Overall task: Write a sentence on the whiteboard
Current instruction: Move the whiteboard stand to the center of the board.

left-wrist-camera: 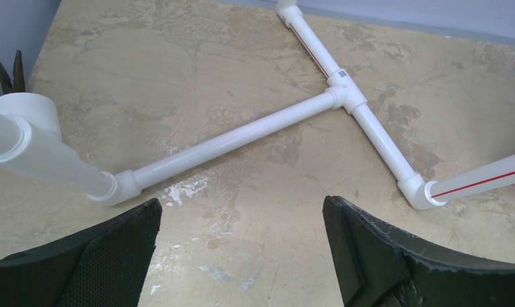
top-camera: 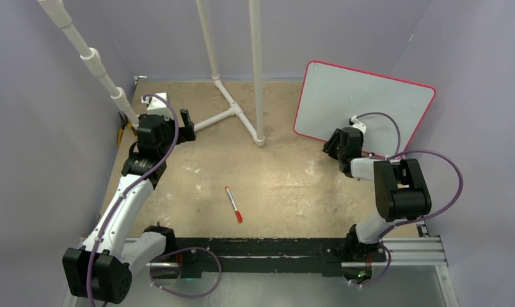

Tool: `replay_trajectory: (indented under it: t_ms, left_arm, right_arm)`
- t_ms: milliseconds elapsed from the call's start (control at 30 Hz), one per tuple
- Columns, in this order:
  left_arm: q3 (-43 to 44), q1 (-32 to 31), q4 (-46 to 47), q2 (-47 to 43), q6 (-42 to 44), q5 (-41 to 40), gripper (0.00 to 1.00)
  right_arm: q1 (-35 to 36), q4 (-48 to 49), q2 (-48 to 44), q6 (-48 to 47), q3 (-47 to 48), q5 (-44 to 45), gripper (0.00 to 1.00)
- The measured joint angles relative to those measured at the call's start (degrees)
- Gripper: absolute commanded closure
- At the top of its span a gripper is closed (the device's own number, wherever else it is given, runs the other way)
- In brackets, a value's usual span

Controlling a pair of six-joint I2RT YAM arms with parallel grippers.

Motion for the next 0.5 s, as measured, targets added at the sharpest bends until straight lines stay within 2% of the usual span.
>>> replay_trajectory:
  t_ms: [367,500]
  left_arm:
    - [0.0,0.0,0.0,0.0,-0.1,0.3,0.04]
    - [0.0,0.0,0.0,0.0,-0.6,0.5,0.04]
  right_arm:
    - [1.9,-1.8,1.9,0.5,3.0,2.6,0.56]
    - [1.9,-3.0,2.5,0.5,4.3,3.8,0.63]
